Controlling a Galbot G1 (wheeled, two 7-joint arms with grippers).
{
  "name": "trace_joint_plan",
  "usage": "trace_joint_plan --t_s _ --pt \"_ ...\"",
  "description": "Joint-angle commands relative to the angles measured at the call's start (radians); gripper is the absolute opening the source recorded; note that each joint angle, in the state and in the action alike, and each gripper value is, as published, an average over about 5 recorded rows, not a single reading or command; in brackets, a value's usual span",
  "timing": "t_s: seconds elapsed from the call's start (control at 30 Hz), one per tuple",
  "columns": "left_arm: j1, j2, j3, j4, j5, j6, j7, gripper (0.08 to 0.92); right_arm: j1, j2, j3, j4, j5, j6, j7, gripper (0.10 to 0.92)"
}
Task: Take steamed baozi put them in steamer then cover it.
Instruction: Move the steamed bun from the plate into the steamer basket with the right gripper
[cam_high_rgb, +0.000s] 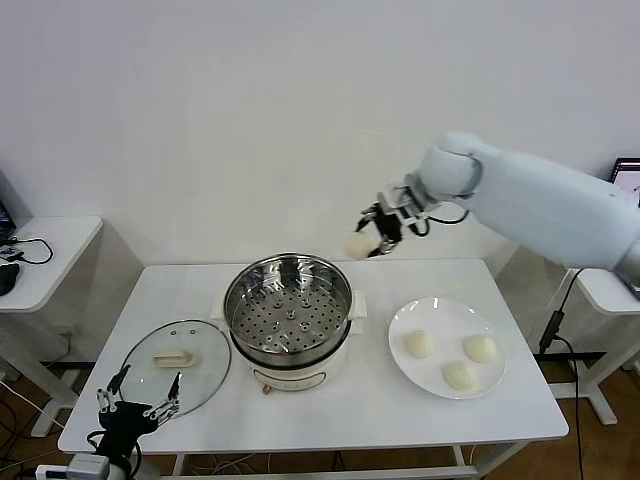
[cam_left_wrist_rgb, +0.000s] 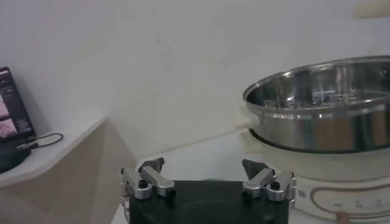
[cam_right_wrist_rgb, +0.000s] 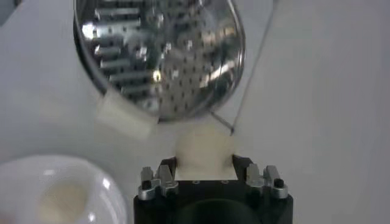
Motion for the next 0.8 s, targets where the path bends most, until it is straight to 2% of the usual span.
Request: trace_joint_plan --t_s 0.03,0.33,0.8 --pt "0.007 0.003 -0.009 -0.001 -0.001 0.004 0.001 0.823 -0.016 0.245 -0.06 -0.089 -0.02 0.087 0.043 0.594" --pt "0.012 -0.002 -0.022 -0.004 -0.002 0.004 0.001 0.823 -0.116 0.36 -0.079 -0.259 -0.215 0.228 0.076 0.594" --pt "0.002 -0.006 -0.017 -0.01 0.0 0.01 0.003 0.823 -0.215 0.411 -0.052 -0.403 -0.44 0.404 0.16 0.594"
